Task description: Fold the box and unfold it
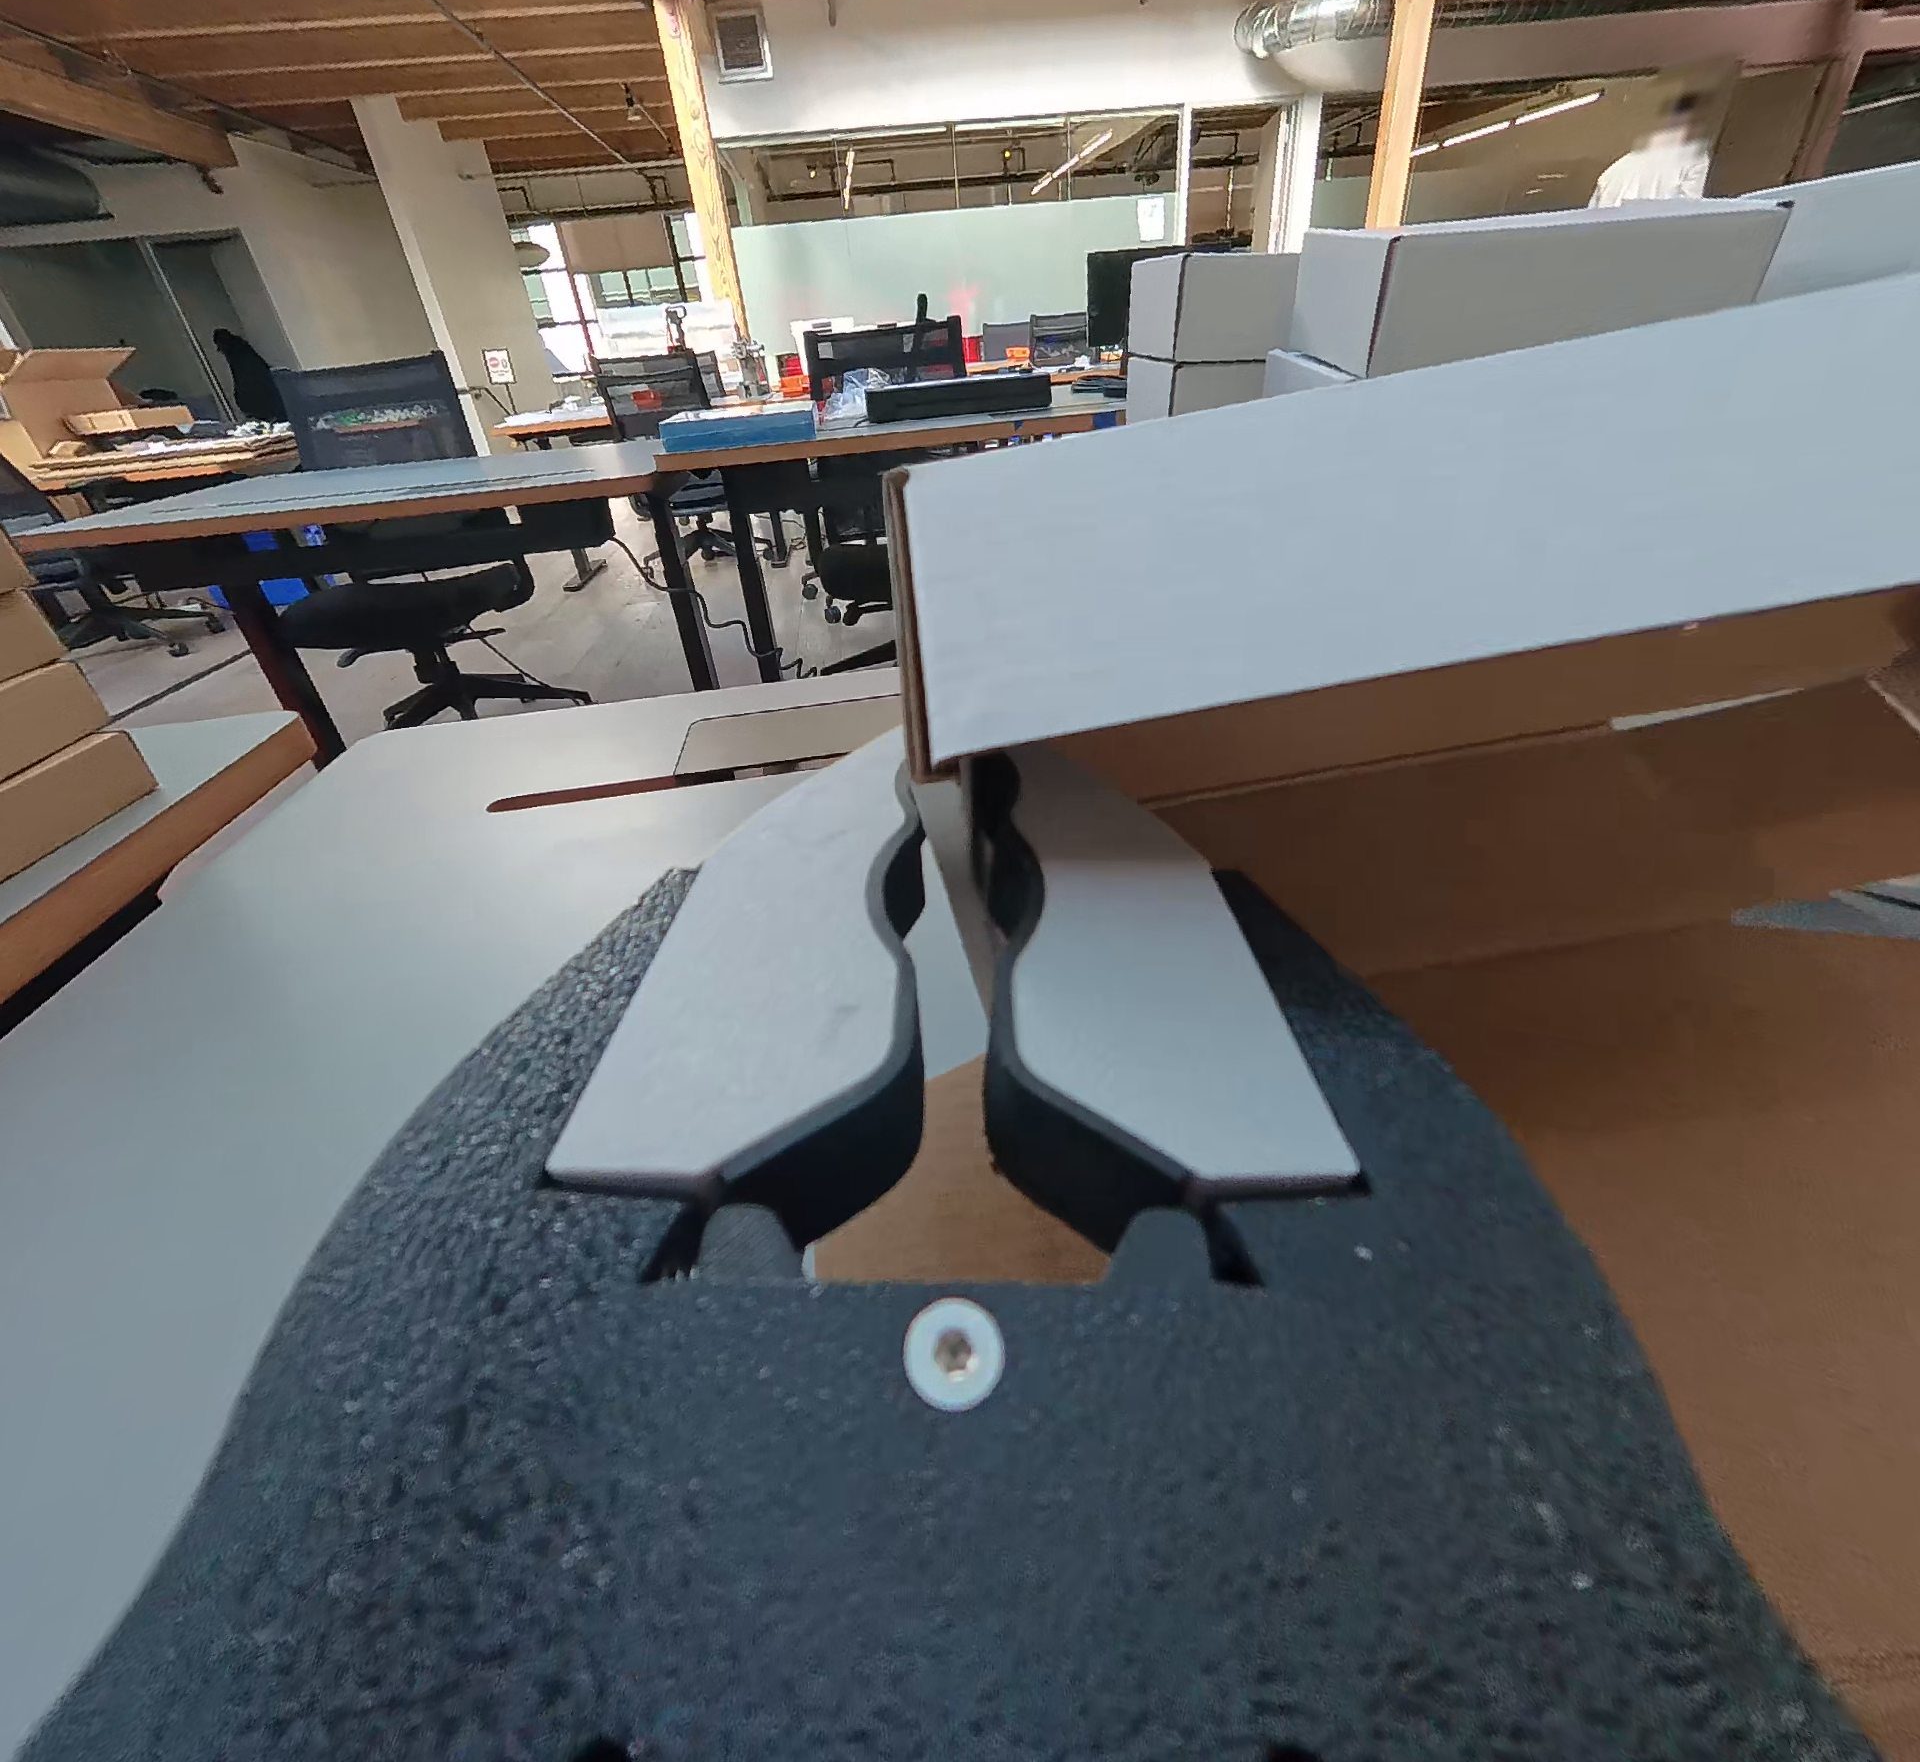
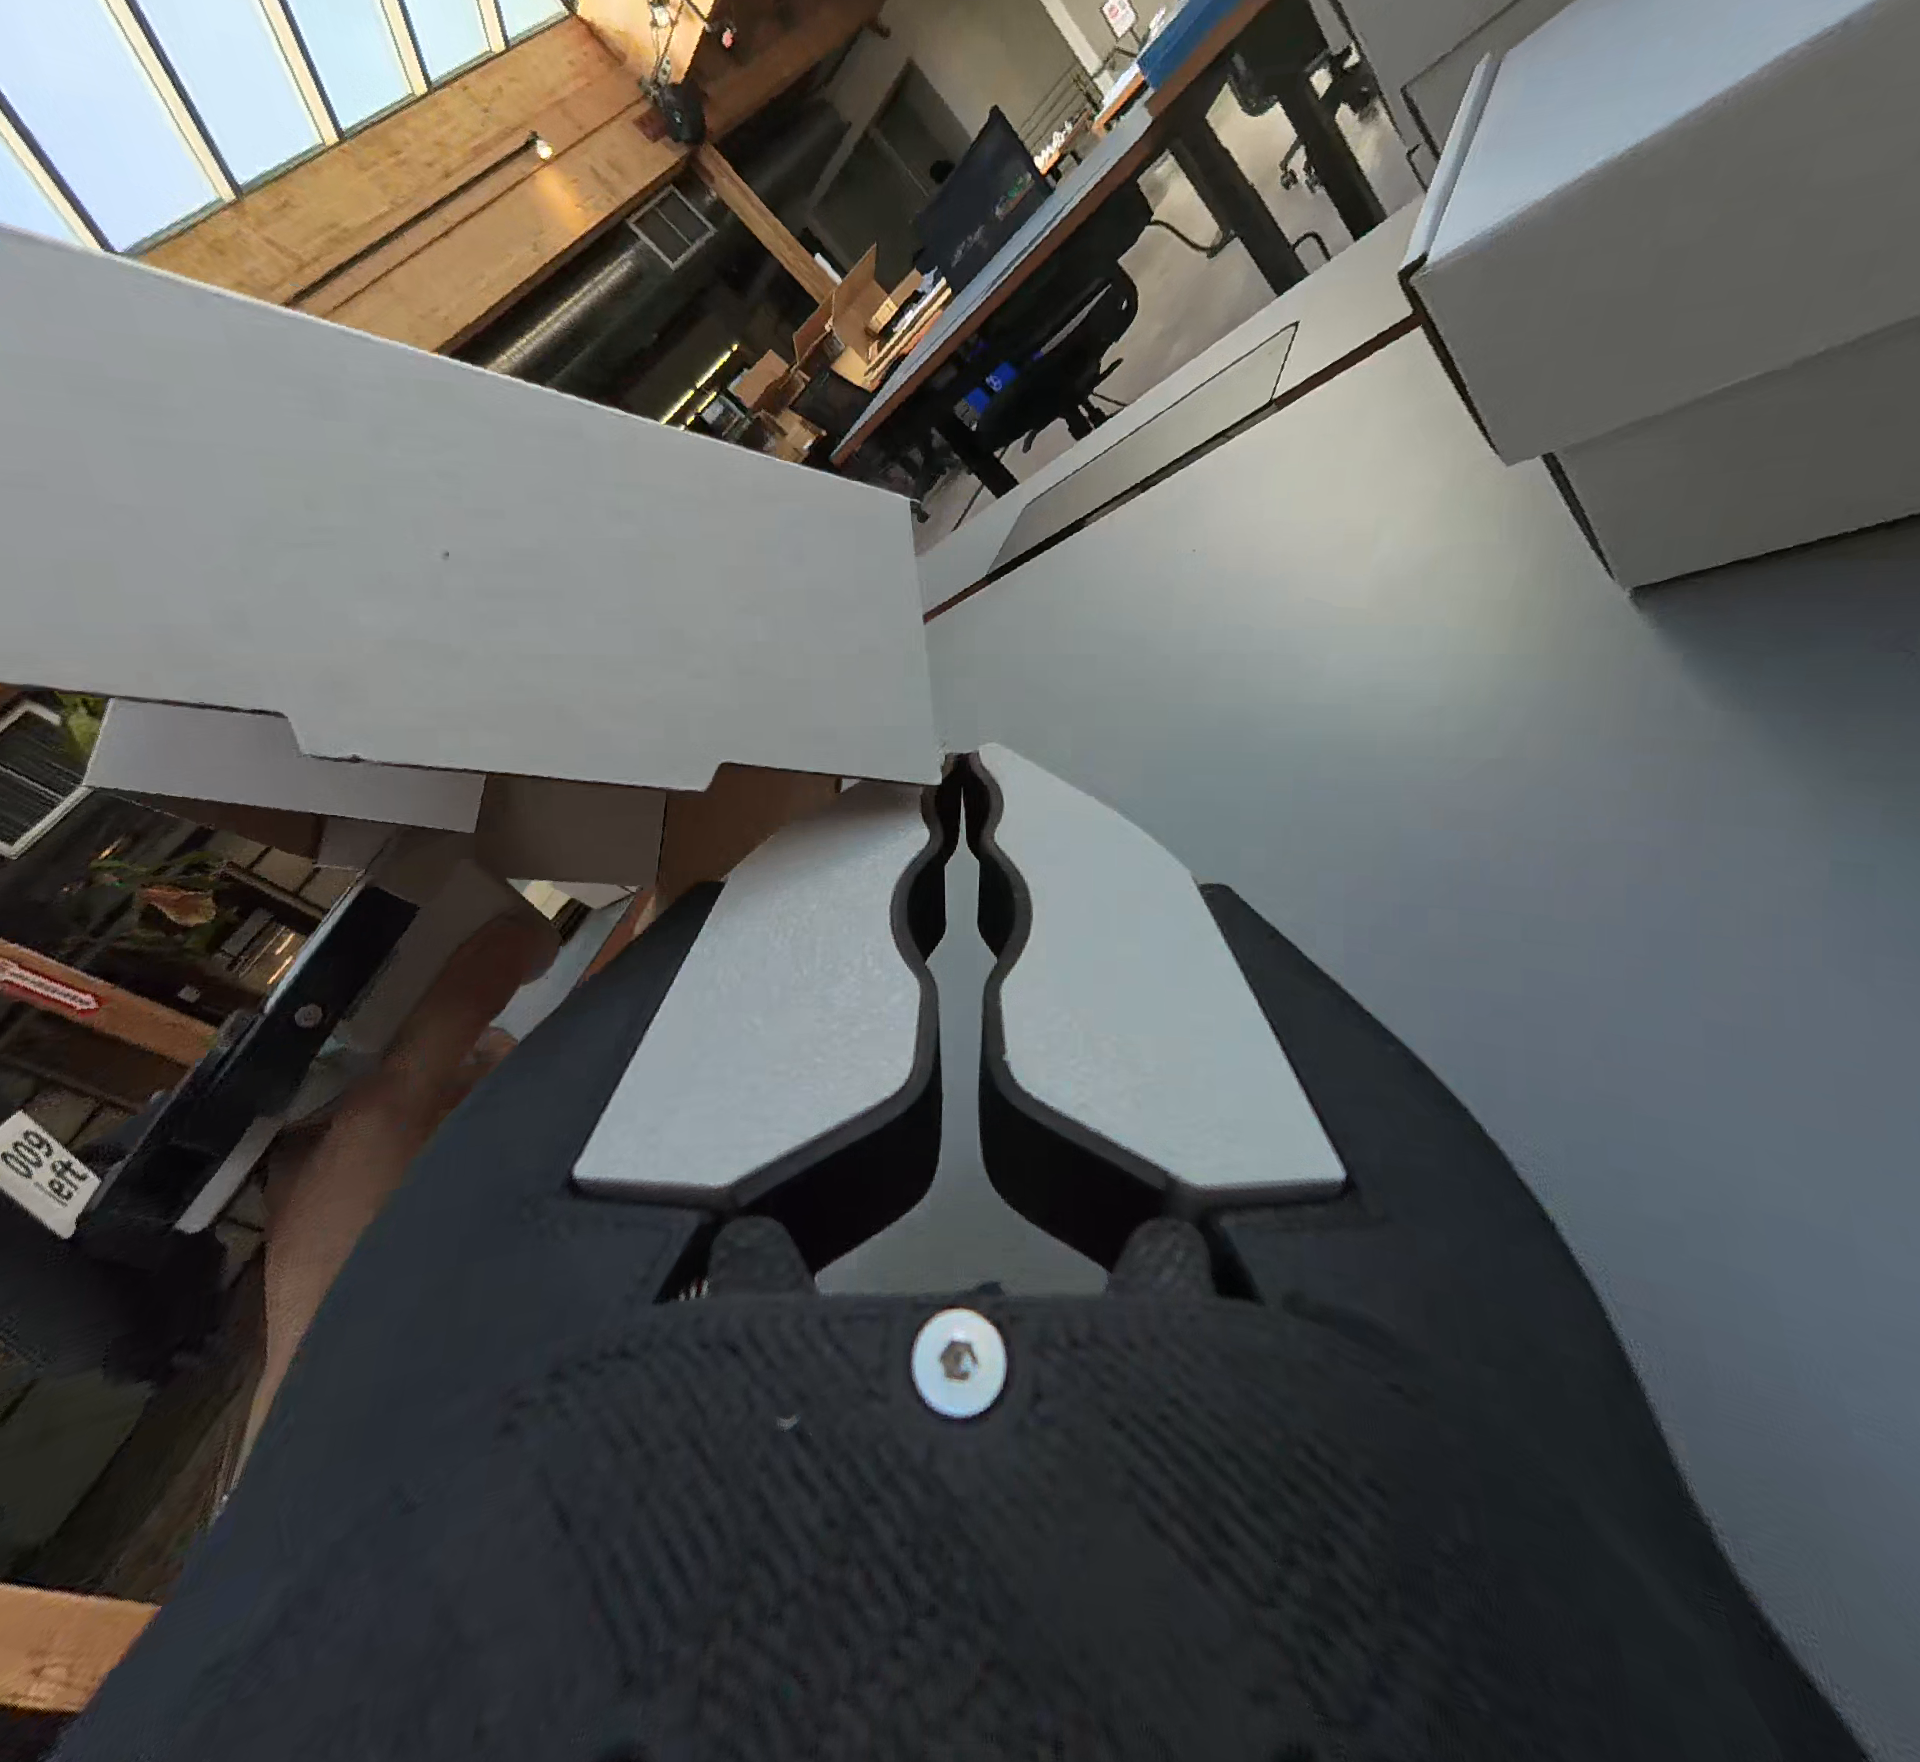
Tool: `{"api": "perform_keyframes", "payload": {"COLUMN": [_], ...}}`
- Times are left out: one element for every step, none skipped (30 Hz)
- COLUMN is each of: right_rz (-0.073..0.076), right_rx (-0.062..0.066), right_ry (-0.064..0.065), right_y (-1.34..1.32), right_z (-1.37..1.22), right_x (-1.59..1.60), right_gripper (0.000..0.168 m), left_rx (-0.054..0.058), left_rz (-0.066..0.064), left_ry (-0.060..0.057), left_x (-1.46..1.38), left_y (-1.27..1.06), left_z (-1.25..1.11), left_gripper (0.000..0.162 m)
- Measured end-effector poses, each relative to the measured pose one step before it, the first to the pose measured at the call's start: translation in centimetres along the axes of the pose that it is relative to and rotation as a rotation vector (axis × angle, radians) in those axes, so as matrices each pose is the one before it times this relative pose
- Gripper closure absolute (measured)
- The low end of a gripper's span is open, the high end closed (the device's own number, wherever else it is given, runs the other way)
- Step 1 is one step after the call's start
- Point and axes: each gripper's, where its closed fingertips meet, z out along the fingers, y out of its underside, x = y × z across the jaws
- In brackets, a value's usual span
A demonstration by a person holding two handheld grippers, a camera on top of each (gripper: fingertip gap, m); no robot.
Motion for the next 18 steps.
{"api": "perform_keyframes", "payload": {"right_rz": [-0.0151,-0.0202,-0.0125,-0.0015,0.0006,-0.0085,-0.0200,-0.0232,-0.0226,-0.0183,-0.0122,-0.0074,-0.0062,-0.0012,-0.0091,-0.0196,-0.0260,-0.0291], "right_rx": [-0.0286,-0.0224,-0.0154,-0.0043,-0.0032,-0.0090,-0.0150,-0.0131,-0.0099,-0.0143,-0.0215,-0.0267,-0.0213,-0.0089,0.0106,0.0218,0.0180,0.0221], "right_ry": [0.0045,0.0053,0.0014,-0.0057,-0.0092,-0.0039,0.0014,0.0049,0.0025,-0.0001,0.0006,-0.0026,-0.0113,-0.0118,-0.0067,0.0032,0.0073,0.0058], "right_y": [0.520,0.462,0.390,0.230,0.171,0.191,0.207,0.154,0.131,0.267,0.429,0.594,0.544,0.344,-0.057,-0.353,-0.450,-0.607], "right_z": [0.060,0.064,0.047,0.037,0.038,0.044,0.035,-0.012,-0.045,-0.014,0.022,0.095,0.118,0.057,-0.005,-0.088,-0.158,-0.216], "right_x": [0.203,0.147,0.031,-0.100,-0.170,-0.114,-0.037,-0.045,-0.117,-0.158,-0.110,-0.084,-0.185,-0.254,-0.250,-0.168,-0.147,-0.206], "right_gripper": [0.168,0.168,0.168,0.168,0.168,0.168,0.168,0.168,0.168,0.168,0.168,0.168,0.168,0.168,0.168,0.168,0.168,0.168], "left_rx": [0.0042,0.0024,-0.0019,0.0000,0.0021,-0.0008,-0.0014,0.0002,0.0024,0.0023,0.0006,-0.0007,-0.0022,0.0008,0.0005,-0.0007,-0.0005,-0.0015], "left_rz": [-0.0066,-0.0072,-0.0054,-0.0033,-0.0034,0.0001,-0.0010,-0.0052,-0.0056,-0.0018,0.0033,0.0007,-0.0021,-0.0035,-0.0019,-0.0039,-0.0084,-0.0029], "left_ry": [-0.0043,-0.0017,-0.0021,-0.0022,-0.0027,-0.0026,-0.0021,-0.0010,-0.0031,-0.0090,-0.0091,-0.0019,0.0012,-0.0001,-0.0022,-0.0013,0.0004,-0.0003], "left_x": [-0.266,-0.230,-0.204,-0.188,-0.160,-0.145,-0.133,-0.097,-0.128,-0.183,-0.205,-0.107,-0.047,-0.069,-0.116,-0.120,-0.105,-0.094], "left_y": [-0.099,-0.075,-0.011,-0.029,-0.050,-0.024,-0.016,-0.047,-0.088,-0.089,-0.085,-0.075,-0.024,-0.035,-0.033,-0.016,-0.010,0.002], "left_z": [-0.038,-0.030,-0.006,0.002,-0.010,-0.016,0.001,-0.019,-0.023,-0.018,0.013,0.035,0.052,0.030,0.007,-0.004,-0.016,-0.019], "left_gripper": [0.156,0.156,0.156,0.156,0.156,0.156,0.156,0.156,0.157,0.157,0.157,0.156,0.156,0.157,0.157,0.157,0.157,0.157]}}
